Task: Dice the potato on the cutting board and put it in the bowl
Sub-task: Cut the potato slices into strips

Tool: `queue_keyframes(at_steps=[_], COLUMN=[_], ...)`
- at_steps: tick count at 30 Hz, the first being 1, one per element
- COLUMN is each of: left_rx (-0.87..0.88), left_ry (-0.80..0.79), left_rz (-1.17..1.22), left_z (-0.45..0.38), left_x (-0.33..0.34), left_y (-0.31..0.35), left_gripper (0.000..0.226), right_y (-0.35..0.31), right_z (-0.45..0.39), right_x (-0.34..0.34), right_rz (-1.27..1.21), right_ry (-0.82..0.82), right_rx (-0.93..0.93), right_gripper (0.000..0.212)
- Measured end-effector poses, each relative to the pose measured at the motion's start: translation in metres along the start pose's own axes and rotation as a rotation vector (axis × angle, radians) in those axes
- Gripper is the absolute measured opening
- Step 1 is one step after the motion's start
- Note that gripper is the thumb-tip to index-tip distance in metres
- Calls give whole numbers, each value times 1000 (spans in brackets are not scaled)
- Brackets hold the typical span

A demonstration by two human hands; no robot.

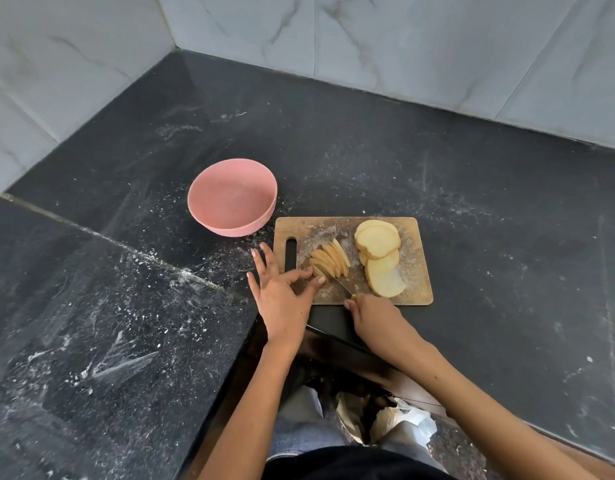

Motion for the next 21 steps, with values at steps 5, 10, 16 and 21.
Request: queue_keyframes(at_steps=[5, 10, 16, 21], left_rx=[16, 59, 91, 75], left_ry=[16, 41, 29, 72], left_rz=[-4, -20, -46, 35], left_z=[3, 5, 7, 5], left_x=[-1, 3, 4, 2], left_y=[2, 1, -6, -4], left_gripper=[26, 24, 20, 11], right_y=[-8, -18, -8, -5], right_z=[-13, -16, -3, 0], right_x=[-3, -4, -15, -8], right_rz=[6, 12, -130, -70], right_ry=[12, 50, 89, 115], right_rx=[-49, -58, -85, -117], right_gripper=[36, 34, 39, 37])
Point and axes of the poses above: each hand's wrist, its own z-axis away from the middle knuckle, its own x-axis out of the palm, y = z × x, the point moved 4 cm from there along -z, towards the middle knuckle, and after that the axes turned 1 degree about x, right-handed, at the moved point
